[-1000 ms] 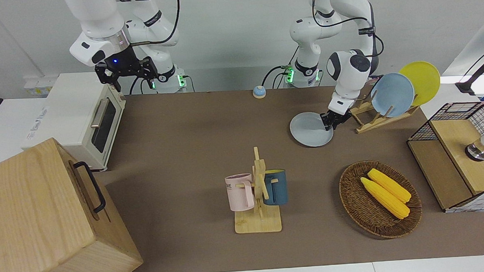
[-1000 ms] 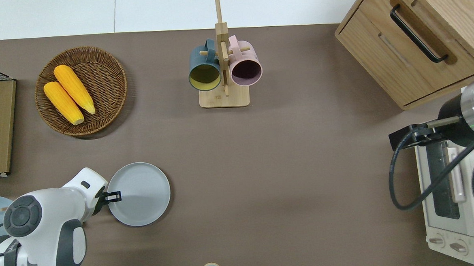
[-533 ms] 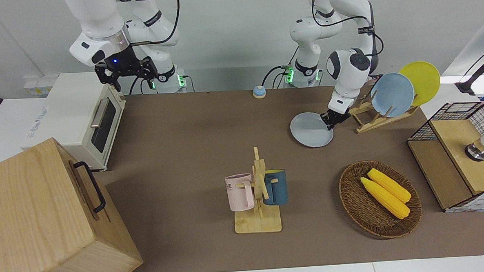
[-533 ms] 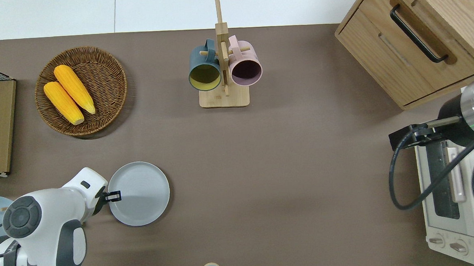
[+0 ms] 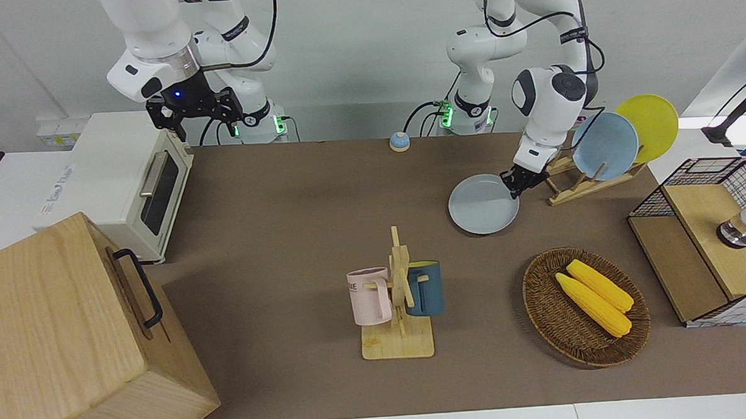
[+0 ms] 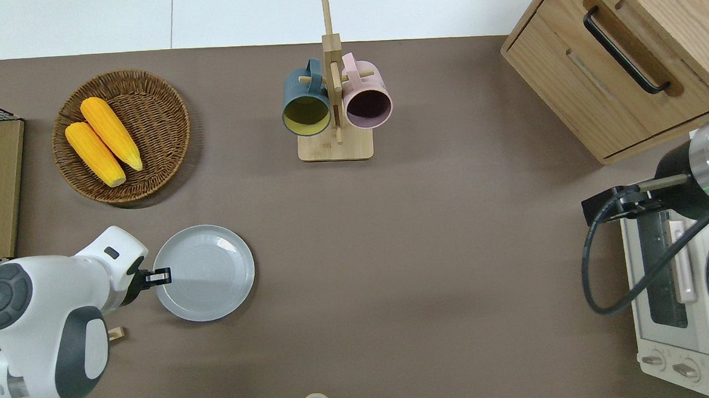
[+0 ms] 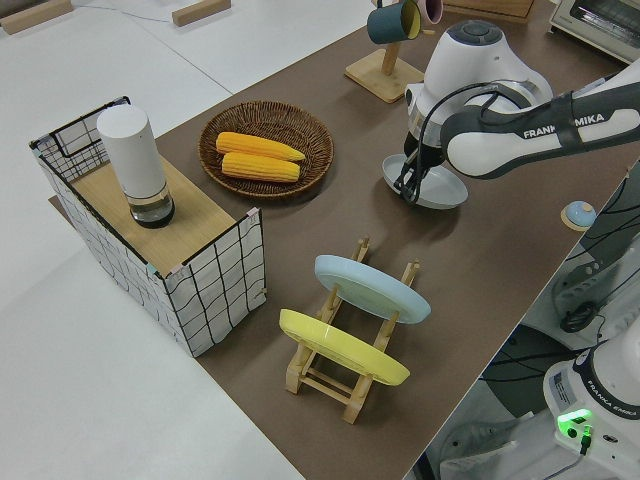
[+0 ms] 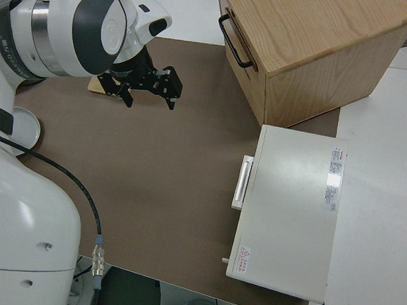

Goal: Pick gray plate from table and place it on lower plate rack with left arm
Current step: 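Carry the gray plate with the left gripper over the wooden rack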

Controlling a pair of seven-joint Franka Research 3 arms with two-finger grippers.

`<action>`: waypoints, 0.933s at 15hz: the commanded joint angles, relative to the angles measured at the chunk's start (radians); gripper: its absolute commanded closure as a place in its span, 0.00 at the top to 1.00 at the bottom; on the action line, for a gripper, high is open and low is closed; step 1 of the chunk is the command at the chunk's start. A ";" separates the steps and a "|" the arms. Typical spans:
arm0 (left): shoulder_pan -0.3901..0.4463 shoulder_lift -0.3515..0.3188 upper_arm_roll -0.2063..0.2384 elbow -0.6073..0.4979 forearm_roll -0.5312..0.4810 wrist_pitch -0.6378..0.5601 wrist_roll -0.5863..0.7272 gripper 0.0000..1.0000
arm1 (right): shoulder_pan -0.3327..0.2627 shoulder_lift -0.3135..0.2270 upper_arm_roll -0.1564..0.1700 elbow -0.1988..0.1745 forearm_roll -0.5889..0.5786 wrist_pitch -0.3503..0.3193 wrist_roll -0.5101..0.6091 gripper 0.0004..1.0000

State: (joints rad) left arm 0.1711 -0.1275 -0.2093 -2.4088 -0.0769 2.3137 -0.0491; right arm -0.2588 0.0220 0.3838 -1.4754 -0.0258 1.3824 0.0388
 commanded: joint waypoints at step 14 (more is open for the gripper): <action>0.008 0.002 0.016 0.435 0.009 -0.566 -0.012 0.00 | -0.023 -0.002 0.021 0.007 -0.006 -0.011 0.012 0.98</action>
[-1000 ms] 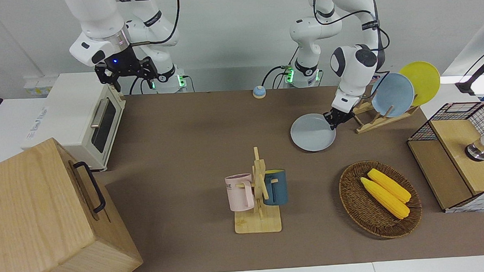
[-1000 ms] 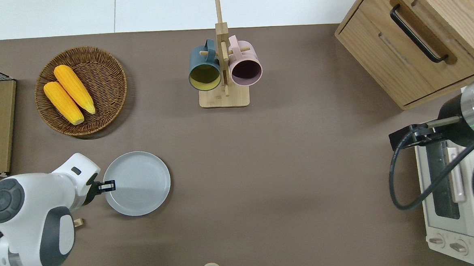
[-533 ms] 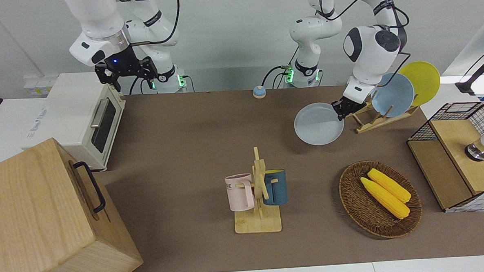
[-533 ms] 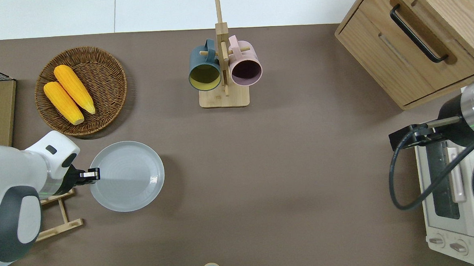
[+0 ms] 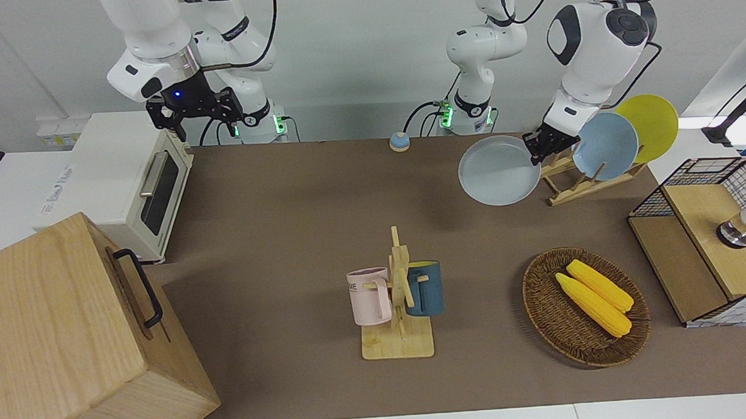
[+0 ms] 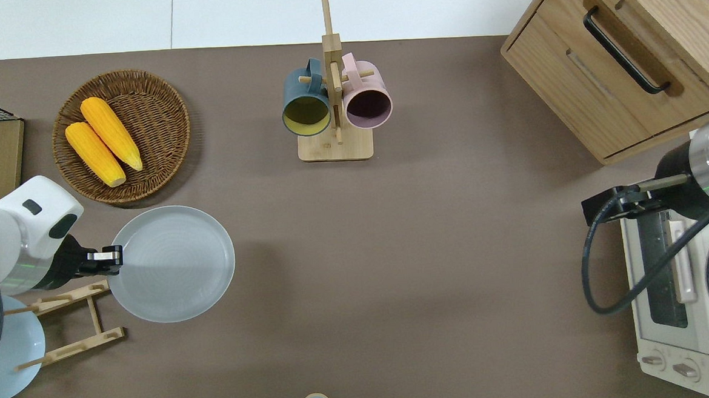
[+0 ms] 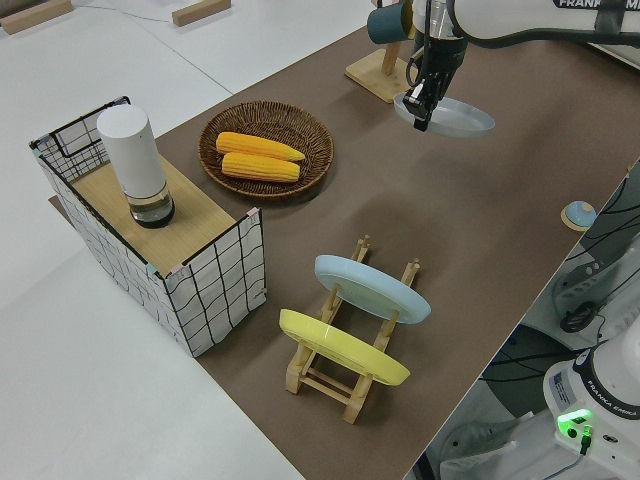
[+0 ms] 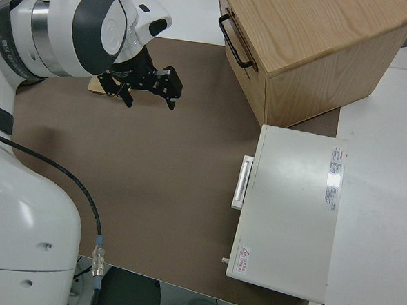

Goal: Pick gray plate from table and place it on lower plate rack with left arm
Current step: 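Carry the gray plate with the left gripper over the wooden rack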

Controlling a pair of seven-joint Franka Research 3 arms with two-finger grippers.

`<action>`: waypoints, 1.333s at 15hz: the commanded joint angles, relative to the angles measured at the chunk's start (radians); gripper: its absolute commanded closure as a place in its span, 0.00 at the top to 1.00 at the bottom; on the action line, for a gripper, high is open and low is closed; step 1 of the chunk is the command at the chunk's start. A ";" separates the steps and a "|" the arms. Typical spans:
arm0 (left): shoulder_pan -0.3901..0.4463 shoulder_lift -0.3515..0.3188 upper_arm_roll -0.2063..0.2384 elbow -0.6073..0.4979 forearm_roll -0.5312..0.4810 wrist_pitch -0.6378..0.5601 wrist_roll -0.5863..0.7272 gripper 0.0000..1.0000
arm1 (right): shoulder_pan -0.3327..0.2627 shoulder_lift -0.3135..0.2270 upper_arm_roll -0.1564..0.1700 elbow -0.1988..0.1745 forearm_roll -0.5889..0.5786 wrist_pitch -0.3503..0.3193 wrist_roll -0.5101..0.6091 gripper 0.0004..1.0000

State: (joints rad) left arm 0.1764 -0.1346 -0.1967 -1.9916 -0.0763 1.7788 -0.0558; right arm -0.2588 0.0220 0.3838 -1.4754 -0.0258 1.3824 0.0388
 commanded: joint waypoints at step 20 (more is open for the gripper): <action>-0.025 0.072 -0.041 0.011 0.794 -0.280 -0.144 0.00 | -0.023 -0.002 0.021 0.007 -0.005 -0.011 0.012 0.98</action>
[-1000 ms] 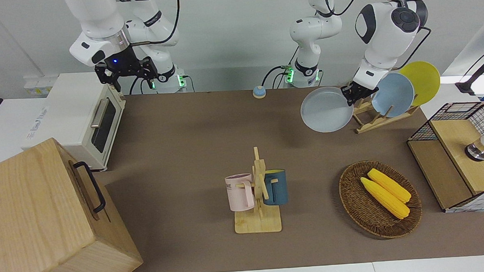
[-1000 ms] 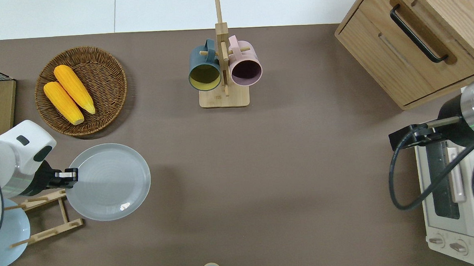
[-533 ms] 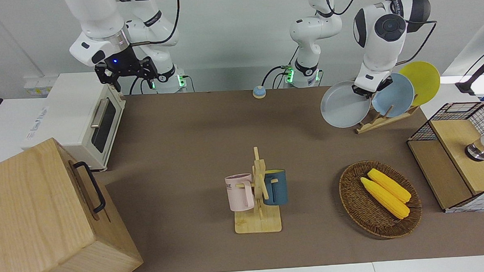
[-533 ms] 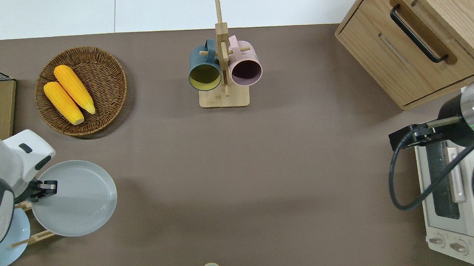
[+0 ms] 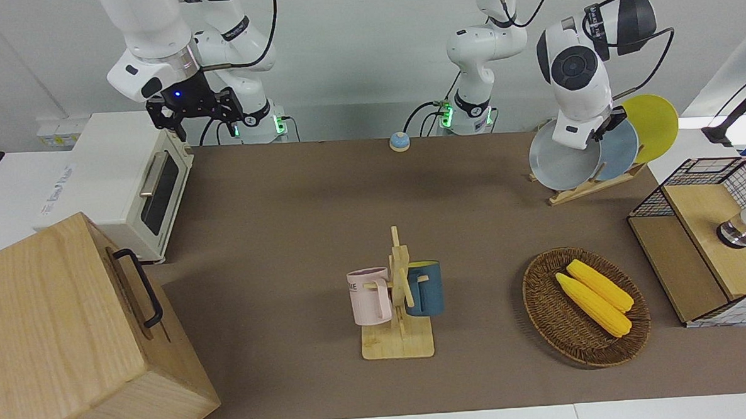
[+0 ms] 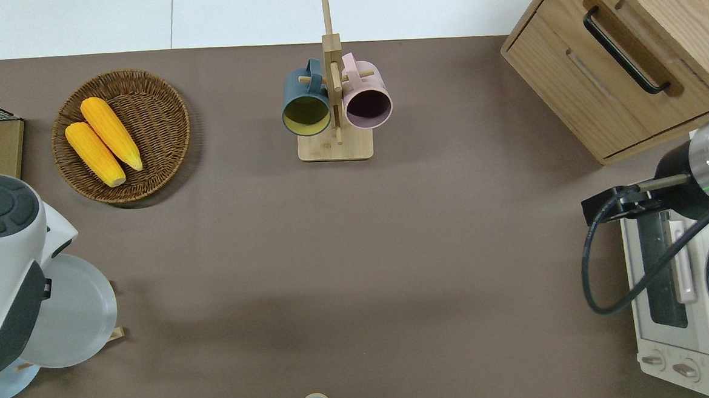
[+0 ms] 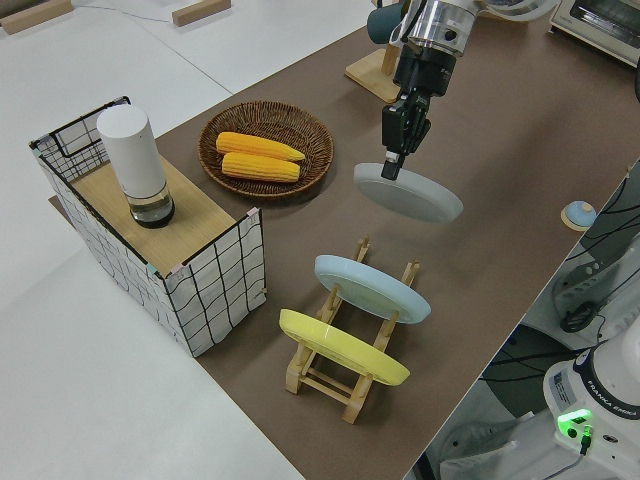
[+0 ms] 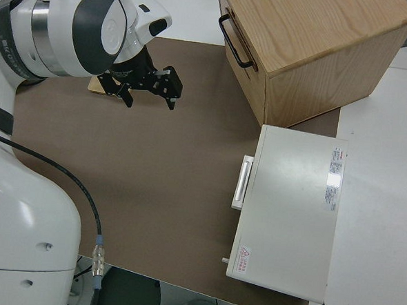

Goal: Pick gray plate from table and place it on lower plate rack with left arm
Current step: 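Lower the gray plate upright into the lower rack slot with the left gripper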

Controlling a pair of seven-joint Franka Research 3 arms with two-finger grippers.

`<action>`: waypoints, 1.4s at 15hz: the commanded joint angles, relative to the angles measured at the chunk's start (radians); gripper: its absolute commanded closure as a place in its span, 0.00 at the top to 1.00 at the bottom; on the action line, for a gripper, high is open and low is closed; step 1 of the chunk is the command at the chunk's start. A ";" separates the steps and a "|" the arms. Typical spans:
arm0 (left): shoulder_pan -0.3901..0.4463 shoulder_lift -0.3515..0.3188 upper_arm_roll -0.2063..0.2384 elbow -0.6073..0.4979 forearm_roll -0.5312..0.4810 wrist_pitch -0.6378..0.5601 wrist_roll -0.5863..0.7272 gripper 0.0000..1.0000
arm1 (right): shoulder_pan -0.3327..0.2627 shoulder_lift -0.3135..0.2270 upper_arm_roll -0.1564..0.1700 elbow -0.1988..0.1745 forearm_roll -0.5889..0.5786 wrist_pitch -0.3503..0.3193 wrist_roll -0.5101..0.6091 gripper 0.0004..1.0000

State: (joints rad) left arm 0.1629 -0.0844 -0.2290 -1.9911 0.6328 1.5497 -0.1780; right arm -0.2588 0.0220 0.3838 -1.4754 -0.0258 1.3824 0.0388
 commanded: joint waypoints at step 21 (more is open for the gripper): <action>-0.085 0.075 -0.029 -0.161 0.217 -0.097 -0.347 0.00 | -0.023 -0.002 0.021 0.007 -0.006 -0.011 0.012 0.98</action>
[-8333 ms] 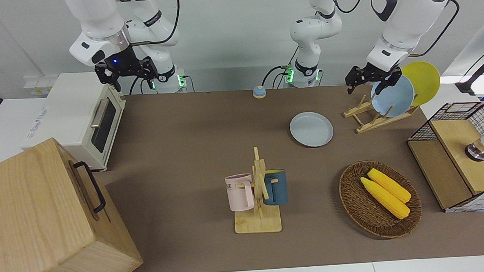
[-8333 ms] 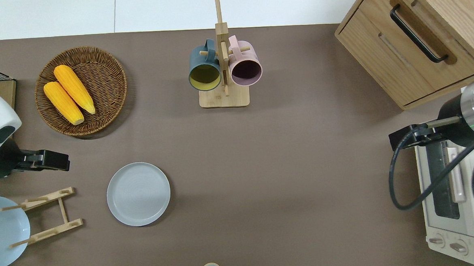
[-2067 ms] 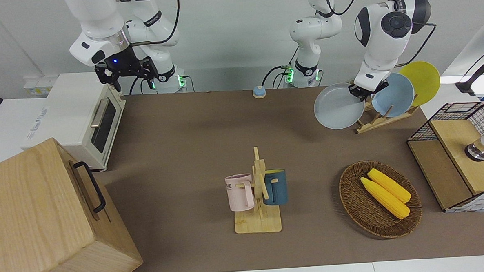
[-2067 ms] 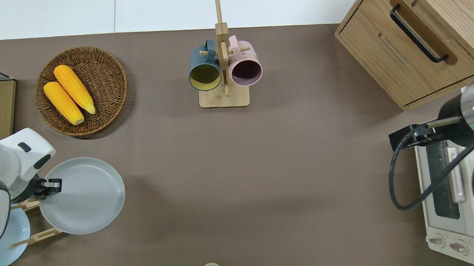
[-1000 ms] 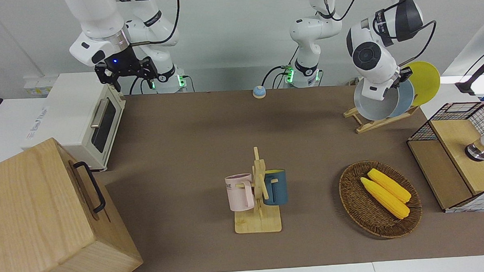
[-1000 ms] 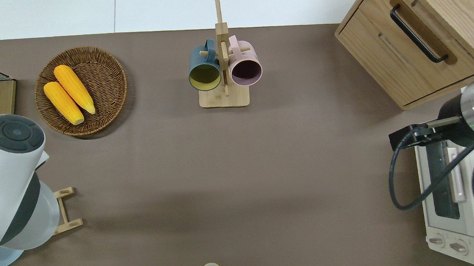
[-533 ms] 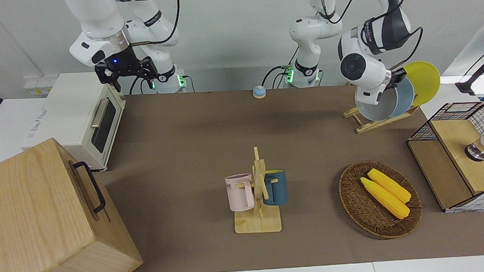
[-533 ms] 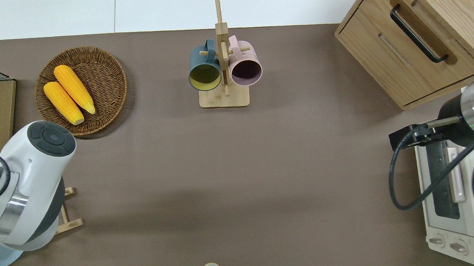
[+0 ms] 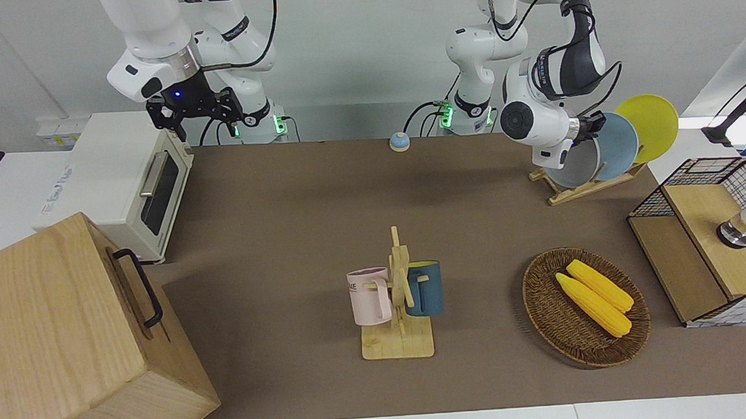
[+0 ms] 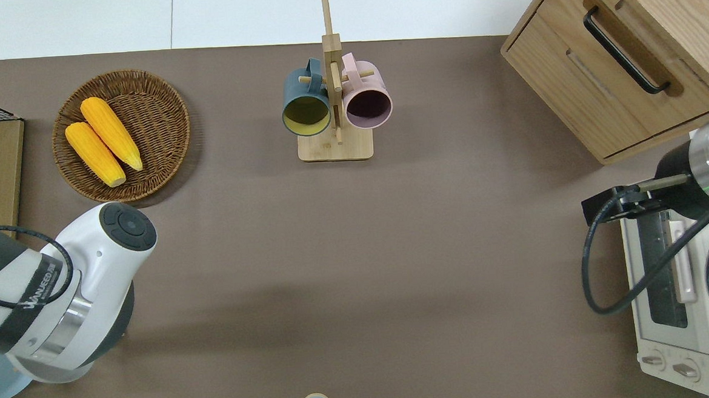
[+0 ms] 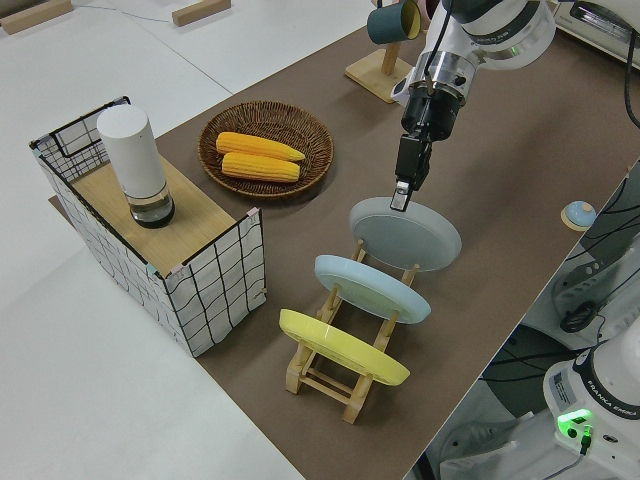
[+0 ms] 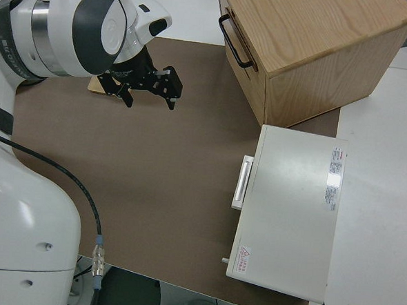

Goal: Pick gray plate from table and place it on lower plate rack with left arm
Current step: 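Lower the gray plate upright into the lower rack slot with the left gripper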

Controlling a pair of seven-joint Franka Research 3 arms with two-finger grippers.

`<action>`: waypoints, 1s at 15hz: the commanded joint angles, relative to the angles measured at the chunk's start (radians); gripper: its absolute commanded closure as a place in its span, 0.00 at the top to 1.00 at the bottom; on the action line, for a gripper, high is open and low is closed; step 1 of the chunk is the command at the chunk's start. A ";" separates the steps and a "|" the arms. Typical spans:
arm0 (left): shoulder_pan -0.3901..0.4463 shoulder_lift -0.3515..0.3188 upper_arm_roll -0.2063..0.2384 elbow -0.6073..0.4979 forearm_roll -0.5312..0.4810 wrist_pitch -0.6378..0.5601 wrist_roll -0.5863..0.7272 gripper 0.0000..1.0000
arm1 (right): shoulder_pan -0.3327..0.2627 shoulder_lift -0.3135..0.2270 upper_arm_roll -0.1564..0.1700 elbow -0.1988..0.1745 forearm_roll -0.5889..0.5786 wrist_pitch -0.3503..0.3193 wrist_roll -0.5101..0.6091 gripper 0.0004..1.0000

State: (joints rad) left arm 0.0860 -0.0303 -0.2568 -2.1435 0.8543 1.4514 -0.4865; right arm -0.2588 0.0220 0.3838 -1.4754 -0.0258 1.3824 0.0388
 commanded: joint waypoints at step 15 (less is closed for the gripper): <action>0.001 0.038 -0.001 -0.007 -0.009 0.027 -0.038 0.99 | -0.023 -0.002 0.021 0.007 -0.006 -0.011 0.012 0.98</action>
State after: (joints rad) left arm 0.0851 0.0160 -0.2577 -2.1455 0.8506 1.4631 -0.5134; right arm -0.2588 0.0220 0.3838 -1.4754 -0.0258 1.3824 0.0388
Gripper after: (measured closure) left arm 0.348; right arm 0.013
